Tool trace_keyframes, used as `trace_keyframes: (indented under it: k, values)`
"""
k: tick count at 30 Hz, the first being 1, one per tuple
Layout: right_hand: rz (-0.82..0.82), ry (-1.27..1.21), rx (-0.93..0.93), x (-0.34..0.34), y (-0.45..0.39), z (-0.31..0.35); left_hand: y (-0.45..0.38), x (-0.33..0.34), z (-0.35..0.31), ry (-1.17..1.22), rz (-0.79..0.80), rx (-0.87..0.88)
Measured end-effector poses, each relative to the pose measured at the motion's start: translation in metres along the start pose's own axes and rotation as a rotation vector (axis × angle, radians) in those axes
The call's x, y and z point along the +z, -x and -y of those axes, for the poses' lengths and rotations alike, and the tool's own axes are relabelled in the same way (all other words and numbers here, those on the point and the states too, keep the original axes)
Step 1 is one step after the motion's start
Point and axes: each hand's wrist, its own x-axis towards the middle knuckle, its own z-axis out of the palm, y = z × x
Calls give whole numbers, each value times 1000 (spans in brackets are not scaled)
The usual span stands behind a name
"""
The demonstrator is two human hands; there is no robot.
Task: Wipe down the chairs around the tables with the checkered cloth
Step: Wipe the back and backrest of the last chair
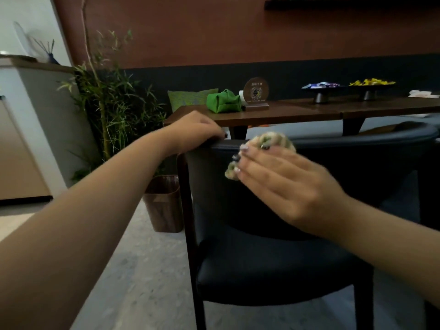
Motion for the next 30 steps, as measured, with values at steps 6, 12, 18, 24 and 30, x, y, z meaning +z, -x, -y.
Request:
trace_keyframes:
  k: [6,12,18,24,30]
  values:
    - [102,-149,-52,28,70,41,2,17,-34,-206,190,80]
    - [-27,-267,101,23,64,55,-4,15,-38,-250,230,52]
    - [-178,-116,95,13,31,19,-24,27,-83,-449,392,-135]
    - [-285,-59,269,1,83,1,-52,89,-161,-151,656,-60]
    - [-622,-12,841,-1,138,-30,-66,151,-208,50,727,-4]
